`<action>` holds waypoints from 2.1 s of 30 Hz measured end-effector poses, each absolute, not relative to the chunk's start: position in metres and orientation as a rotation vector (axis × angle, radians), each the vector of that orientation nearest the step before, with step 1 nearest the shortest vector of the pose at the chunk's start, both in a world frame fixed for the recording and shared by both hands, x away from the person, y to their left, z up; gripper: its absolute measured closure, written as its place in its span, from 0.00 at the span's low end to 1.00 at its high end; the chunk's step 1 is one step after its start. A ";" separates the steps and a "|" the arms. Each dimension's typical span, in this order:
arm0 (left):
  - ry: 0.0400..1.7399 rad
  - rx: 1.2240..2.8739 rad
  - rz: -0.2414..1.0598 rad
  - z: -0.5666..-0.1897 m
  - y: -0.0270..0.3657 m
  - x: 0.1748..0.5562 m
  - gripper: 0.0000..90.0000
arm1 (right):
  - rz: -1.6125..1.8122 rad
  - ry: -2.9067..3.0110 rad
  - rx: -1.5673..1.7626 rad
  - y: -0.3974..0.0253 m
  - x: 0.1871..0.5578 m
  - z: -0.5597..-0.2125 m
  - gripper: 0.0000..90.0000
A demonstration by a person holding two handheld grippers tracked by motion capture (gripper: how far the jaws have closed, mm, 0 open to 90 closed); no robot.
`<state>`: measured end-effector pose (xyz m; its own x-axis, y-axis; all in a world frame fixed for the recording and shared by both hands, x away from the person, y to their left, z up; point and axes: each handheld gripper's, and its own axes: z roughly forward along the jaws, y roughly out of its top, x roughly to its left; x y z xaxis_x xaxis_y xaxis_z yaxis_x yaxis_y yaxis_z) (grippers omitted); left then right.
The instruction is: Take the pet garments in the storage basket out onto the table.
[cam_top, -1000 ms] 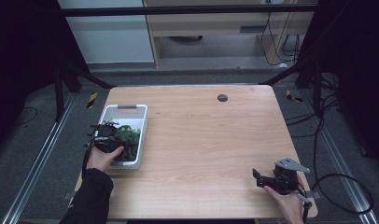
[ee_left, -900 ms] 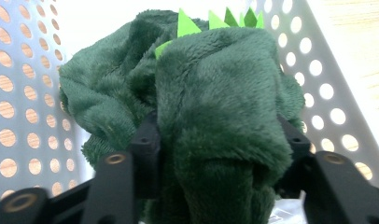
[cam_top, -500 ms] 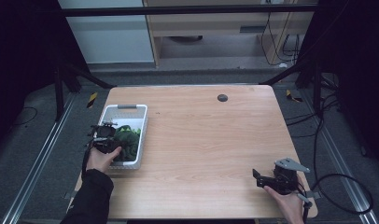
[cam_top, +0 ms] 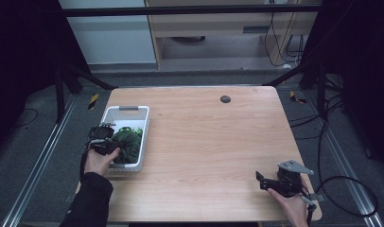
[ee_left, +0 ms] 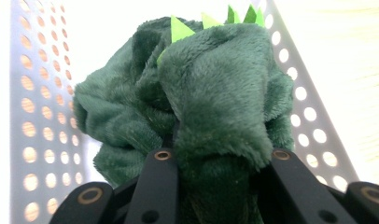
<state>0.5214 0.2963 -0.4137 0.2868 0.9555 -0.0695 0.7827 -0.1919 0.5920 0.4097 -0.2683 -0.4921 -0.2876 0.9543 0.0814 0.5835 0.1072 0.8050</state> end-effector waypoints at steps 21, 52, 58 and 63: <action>1.483 1.989 0.513 -0.363 0.313 0.503 0.83 | 1.062 1.920 1.487 -0.269 0.410 -0.492 0.06; 1.279 2.056 0.553 -0.303 0.298 0.482 0.84 | 1.069 1.912 1.489 -0.268 0.409 -0.490 0.06; 1.225 2.082 0.550 -0.295 0.286 0.479 0.84 | 1.068 1.912 1.484 -0.268 0.408 -0.490 0.06; 1.187 2.101 0.545 -0.289 0.276 0.478 0.84 | 1.070 1.910 1.485 -0.268 0.408 -0.490 0.06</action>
<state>0.4775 0.2757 -0.2894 0.5025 0.8638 0.0368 0.5911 -0.3743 0.7145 0.4082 -0.2685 -0.4896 -0.2872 0.9543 0.0827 0.5690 0.1005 0.8162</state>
